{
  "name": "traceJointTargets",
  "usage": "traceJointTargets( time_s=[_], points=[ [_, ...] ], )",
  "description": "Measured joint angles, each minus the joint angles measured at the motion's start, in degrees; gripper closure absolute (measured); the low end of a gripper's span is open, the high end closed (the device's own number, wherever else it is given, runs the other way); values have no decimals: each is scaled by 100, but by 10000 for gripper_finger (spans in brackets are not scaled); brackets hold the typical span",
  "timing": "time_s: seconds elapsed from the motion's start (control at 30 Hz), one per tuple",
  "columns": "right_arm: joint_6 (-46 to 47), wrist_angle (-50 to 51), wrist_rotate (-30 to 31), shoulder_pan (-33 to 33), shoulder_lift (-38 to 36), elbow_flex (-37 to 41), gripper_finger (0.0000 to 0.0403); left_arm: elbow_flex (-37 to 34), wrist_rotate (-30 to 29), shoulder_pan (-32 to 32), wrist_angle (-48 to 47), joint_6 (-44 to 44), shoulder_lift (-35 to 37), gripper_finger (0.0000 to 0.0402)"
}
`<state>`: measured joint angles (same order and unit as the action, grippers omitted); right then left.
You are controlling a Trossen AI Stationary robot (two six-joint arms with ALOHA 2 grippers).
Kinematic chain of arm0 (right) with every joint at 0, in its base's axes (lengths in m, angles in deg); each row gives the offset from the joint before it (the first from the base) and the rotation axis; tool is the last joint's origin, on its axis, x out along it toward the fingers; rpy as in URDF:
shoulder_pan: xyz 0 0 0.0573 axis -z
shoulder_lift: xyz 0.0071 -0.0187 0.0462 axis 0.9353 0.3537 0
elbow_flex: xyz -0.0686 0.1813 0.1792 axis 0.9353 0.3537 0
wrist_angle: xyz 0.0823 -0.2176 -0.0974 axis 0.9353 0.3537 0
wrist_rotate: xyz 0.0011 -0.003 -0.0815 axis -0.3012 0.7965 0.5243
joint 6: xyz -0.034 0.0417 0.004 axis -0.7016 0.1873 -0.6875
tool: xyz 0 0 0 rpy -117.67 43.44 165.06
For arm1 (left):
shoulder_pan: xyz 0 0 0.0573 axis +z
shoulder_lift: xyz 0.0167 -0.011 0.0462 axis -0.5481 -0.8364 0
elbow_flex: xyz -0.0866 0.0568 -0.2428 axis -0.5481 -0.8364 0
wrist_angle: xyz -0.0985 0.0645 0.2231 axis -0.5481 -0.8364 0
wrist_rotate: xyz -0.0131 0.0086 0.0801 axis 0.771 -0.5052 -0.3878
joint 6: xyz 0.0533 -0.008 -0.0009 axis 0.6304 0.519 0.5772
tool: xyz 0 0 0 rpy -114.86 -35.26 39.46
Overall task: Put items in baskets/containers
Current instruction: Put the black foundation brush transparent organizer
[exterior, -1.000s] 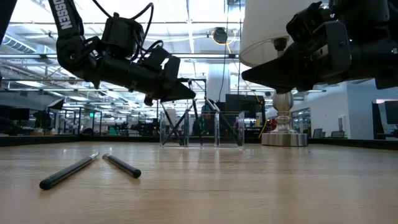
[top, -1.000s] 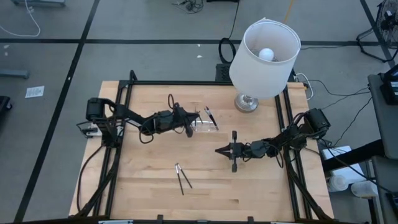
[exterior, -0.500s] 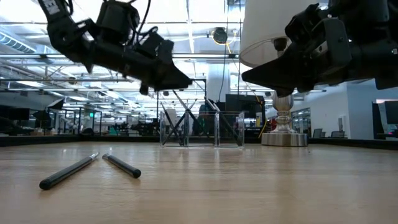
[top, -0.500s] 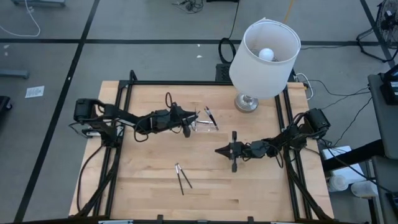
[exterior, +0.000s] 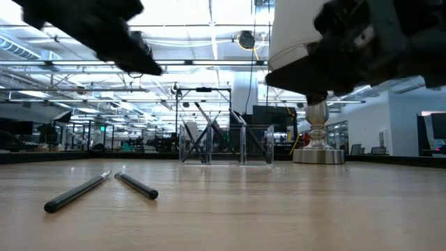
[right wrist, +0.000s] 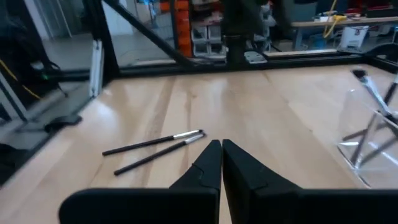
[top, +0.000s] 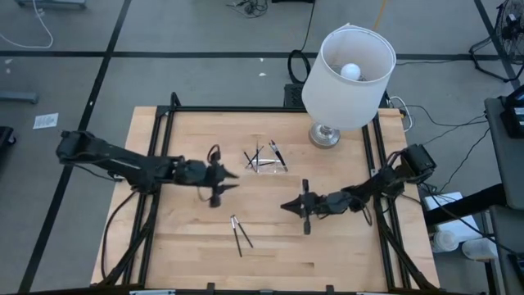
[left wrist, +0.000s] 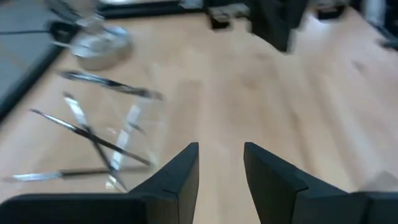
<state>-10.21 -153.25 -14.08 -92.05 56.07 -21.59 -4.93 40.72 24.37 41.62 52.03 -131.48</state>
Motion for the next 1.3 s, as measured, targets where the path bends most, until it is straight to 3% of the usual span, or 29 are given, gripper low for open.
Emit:
traceJointTargets(
  time_s=[0.1,0.23,0.43,0.63,0.83,1.3],
  points=[
    [1,1506,229,-140,11,-783,403,0,3,-515,-530,-105,264,266],
    [281,3495,14,-173,459,-2136,403,-2,-44,-1068,-746,-101,388,266],
    [-6,4046,-1191,-146,1566,-3891,403,-2,-834,-1720,-796,-209,390,266],
    [144,5122,-1694,-109,2434,-5292,403,-2,-1060,-2154,-829,-458,388,266],
    [634,5283,-1778,-70,2955,-5576,403,-2,-1233,-2437,-849,-672,385,266],
    [1080,5934,-1481,15,2968,-5594,403,-2,-1553,-2614,-844,-679,385,266]
  ],
)
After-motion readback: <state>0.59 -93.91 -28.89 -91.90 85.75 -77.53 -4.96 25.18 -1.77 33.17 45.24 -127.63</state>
